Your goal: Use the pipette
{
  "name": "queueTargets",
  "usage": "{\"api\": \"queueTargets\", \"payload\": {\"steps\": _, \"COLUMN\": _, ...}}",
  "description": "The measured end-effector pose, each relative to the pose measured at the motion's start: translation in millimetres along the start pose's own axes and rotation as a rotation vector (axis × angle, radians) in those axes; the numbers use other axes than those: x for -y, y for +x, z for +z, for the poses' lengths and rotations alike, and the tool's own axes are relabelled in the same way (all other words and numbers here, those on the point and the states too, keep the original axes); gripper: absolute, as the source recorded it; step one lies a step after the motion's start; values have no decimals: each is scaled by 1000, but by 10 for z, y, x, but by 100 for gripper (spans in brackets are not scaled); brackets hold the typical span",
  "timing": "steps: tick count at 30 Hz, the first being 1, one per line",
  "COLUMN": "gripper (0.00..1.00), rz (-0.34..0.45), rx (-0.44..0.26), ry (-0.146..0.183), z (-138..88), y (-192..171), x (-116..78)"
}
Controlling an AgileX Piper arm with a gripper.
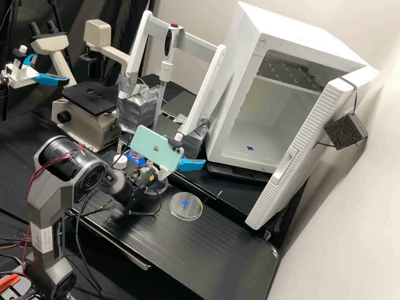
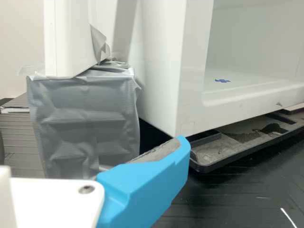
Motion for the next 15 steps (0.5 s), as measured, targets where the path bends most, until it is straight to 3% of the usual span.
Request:
{"api": "queueTargets", "payload": {"steps": 9, "gripper": 100, "rz": 2, "rx": -2, "ry": 0, "z": 6, "y": -21, "x": 6}}
{"api": "queueTargets", "payload": {"steps": 15, "gripper": 100, "rz": 32, "rx": -50, "ry": -1, "z": -112, "y": -361, "x": -98}}
